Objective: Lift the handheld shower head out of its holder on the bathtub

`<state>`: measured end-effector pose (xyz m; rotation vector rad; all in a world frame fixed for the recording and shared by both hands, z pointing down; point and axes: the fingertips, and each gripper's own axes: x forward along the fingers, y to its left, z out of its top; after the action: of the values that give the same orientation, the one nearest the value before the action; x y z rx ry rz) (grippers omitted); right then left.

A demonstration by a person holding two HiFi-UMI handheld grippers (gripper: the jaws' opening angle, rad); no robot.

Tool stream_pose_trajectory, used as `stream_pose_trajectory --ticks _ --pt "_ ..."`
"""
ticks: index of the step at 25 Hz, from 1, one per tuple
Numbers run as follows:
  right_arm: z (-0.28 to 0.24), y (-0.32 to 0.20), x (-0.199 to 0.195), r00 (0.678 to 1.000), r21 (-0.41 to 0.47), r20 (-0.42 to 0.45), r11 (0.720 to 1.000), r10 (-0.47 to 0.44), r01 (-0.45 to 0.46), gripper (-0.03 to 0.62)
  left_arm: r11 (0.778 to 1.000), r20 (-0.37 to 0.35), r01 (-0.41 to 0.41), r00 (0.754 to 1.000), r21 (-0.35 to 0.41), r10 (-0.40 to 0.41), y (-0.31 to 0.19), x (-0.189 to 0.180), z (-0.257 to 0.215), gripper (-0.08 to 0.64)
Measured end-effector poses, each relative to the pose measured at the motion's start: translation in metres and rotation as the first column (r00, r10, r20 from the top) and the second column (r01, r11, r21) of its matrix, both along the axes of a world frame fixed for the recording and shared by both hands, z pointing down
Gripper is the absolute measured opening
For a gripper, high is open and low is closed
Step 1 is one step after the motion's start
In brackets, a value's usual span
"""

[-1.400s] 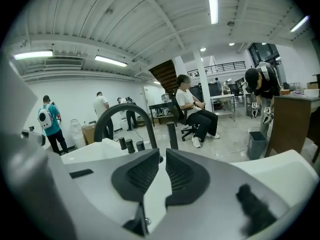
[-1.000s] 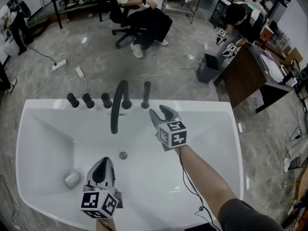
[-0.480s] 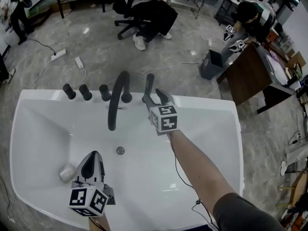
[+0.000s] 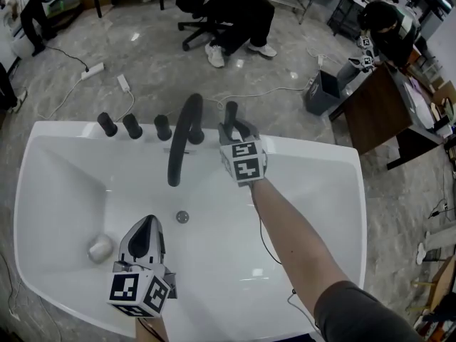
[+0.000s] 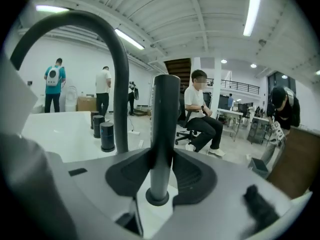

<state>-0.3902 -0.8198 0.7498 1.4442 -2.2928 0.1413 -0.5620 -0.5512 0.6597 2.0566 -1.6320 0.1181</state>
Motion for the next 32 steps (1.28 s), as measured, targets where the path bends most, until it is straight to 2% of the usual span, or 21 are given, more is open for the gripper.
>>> stream_pose_trajectory --ticks 10,15,20,24,32 --pt "0.0 0.011 0.001 0.998 -0.032 0.059 0.999 -0.022 0.024 0.14 1.0 0.012 0.019 1.0 -0.024 -0.018 0.011 0.003 0.009 0.015" --pt "-0.006 0.026 0.007 0.998 -0.069 0.046 0.997 -0.04 0.043 0.14 0.999 0.007 0.023 1.0 -0.023 -0.023 0.016 0.014 0.005 0.015" --pt "-0.036 0.042 0.012 0.993 -0.022 0.094 0.998 -0.064 0.066 0.14 1.0 0.006 0.026 1.0 -0.012 -0.026 0.02 0.026 -0.009 0.015" --pt "-0.058 0.064 0.018 0.99 0.009 0.102 0.995 -0.1 0.1 0.14 1.0 0.013 0.02 1.0 0.002 -0.02 0.027 0.042 -0.024 0.015" --pt "-0.112 0.124 0.047 0.973 0.026 0.164 0.987 -0.162 0.16 0.14 1.0 0.012 0.019 1.0 0.015 -0.02 0.057 0.084 -0.057 0.015"
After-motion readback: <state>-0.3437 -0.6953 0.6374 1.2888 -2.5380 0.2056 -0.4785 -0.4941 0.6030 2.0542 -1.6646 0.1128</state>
